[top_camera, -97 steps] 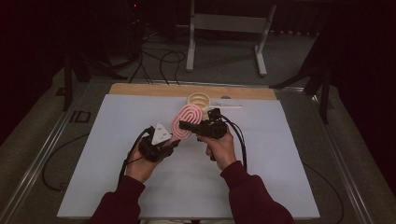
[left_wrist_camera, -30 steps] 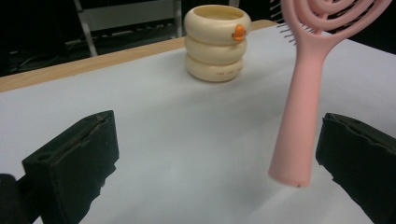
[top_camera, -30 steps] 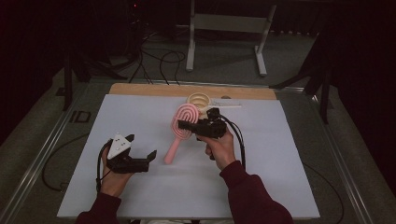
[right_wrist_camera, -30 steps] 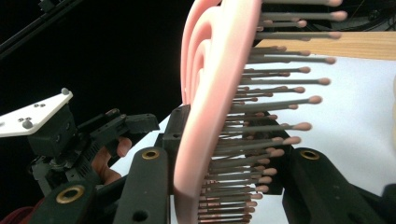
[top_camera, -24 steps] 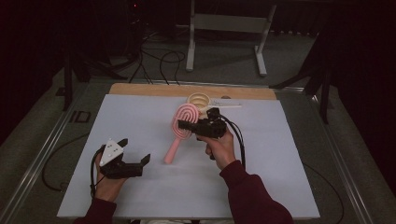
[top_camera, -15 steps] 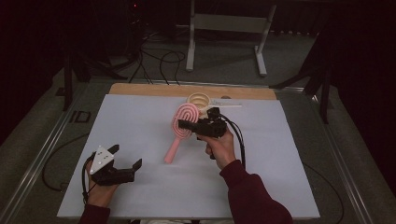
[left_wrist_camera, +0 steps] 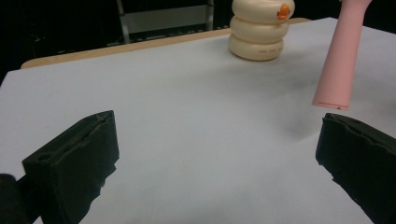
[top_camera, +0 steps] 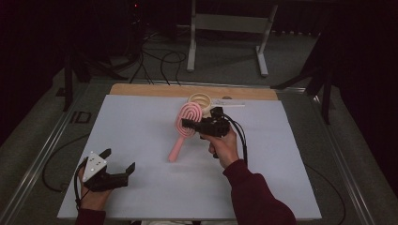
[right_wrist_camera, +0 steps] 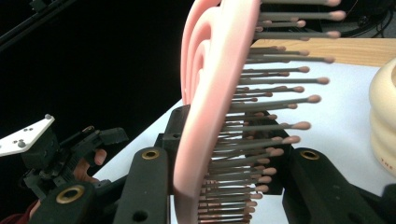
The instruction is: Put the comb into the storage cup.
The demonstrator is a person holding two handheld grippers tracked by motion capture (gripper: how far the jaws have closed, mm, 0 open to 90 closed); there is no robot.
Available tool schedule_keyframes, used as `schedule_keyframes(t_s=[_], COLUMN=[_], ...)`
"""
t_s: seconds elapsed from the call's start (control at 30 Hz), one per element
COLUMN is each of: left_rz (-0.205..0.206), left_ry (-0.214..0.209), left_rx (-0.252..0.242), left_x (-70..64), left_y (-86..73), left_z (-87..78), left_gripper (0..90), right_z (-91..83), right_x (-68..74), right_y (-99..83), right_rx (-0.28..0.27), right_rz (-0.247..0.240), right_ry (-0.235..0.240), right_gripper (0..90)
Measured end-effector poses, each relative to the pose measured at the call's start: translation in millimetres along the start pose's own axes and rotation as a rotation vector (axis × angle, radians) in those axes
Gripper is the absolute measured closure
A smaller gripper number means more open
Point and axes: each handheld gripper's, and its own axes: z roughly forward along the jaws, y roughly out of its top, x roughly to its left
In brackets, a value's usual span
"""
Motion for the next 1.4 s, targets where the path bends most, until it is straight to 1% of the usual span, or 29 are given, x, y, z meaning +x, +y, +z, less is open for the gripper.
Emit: schedule_keyframes(t_s=[0.03, 0.1, 0.33, 0.43, 0.53, 0.67, 0.8, 1.2, 1.4], left_rz=[-0.004, -0.011, -0.017, -0.002, 0.011, 0.028, 0.027, 0.023, 0.026], left_ry=[0.008, 0.01, 0.022, 0.028, 0.033, 0.03, 0.028, 0.041, 0.041], left_rx=[-0.007, -0.014, -0.012, -0.005, 0.012, 0.027, 0.025, 0.027, 0.03], left_x=[1.2, 2.4, 3.9, 2.5, 0.3, -1.9, -2.9, -2.0, -2.3], left_y=[-0.6, -1.3, -3.9, -4.1, -5.0, -6.3, -6.7, -7.7, -8.0], left_z=[-1.2, -1.9, -0.4, 0.7, 3.5, 7.2, 8.2, 9.7, 10.6], left_gripper=[0.0, 0.0, 0.0, 0.1, 0.1, 0.0, 0.1, 0.1, 0.1], right_z=[0.2, 0.4, 1.0, 1.4, 2.8, 4.9, 6.8, 9.7, 10.1], right_x=[0.2, 0.2, 3.7, 6.1, 7.5, 8.9, 9.9, 9.8, 8.2], right_y=[0.0, 0.1, 6.4, 9.3, 11.9, 15.5, 19.2, 26.9, 29.5], right_rx=[0.001, 0.0, -0.005, -0.009, 0.004, 0.007, 0.004, 0.009, -0.001], right_rz=[-0.002, -0.004, -0.02, -0.029, -0.038, -0.037, -0.042, -0.05, -0.042], right_ry=[-0.001, -0.003, -0.001, -0.005, -0.011, -0.009, -0.01, -0.011, -0.014], right_gripper=[63.8, 63.7, 63.7, 63.8, 63.8, 63.8, 63.8, 63.7, 63.7])
